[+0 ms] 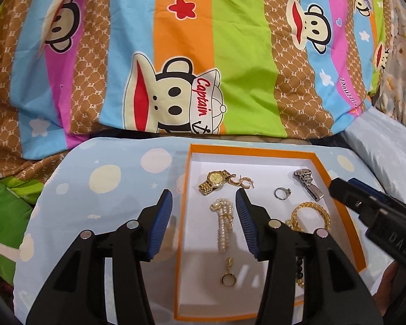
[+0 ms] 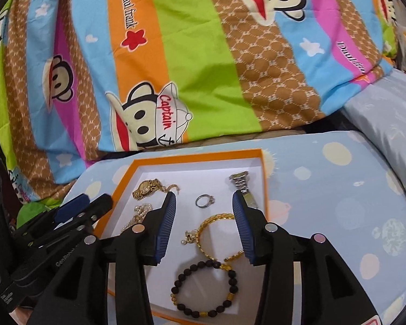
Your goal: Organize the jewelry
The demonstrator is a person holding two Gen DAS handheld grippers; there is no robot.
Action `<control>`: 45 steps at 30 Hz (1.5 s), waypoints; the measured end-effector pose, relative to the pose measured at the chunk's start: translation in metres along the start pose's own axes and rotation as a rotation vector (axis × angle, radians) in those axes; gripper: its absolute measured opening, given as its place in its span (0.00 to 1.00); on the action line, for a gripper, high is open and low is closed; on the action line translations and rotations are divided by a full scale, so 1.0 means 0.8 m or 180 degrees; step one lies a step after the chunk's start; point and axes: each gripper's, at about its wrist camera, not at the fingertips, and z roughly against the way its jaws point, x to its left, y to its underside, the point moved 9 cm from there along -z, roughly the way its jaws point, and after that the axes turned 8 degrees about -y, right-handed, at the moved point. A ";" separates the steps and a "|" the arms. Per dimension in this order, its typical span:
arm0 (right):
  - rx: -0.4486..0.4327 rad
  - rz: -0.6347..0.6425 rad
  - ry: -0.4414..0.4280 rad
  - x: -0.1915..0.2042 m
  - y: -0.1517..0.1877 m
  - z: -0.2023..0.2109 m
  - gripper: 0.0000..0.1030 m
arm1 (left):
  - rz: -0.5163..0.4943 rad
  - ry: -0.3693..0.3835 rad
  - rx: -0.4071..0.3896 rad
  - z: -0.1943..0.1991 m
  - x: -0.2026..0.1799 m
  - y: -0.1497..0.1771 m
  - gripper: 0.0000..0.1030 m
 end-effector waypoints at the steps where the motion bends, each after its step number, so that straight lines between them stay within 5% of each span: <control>1: -0.0013 0.0010 0.0038 -0.002 0.003 0.006 0.47 | 0.0003 -0.0016 -0.0005 0.003 0.002 0.002 0.46; 8: 0.0056 0.0048 0.0155 -0.007 0.042 0.037 0.50 | -0.0094 -0.0231 -0.0051 0.031 0.015 0.035 0.45; 23: -0.0120 0.0332 0.0466 0.028 0.110 0.101 0.56 | -0.0162 -0.0306 -0.0085 0.104 0.002 0.104 0.46; 28: -0.0147 0.0312 0.0458 0.036 0.120 0.103 0.58 | -0.0171 -0.0449 -0.0240 0.121 0.003 0.111 0.58; 45: -0.0173 0.0352 0.0685 0.027 0.132 0.109 0.72 | -0.0197 -0.0538 -0.0208 0.119 -0.002 0.120 0.60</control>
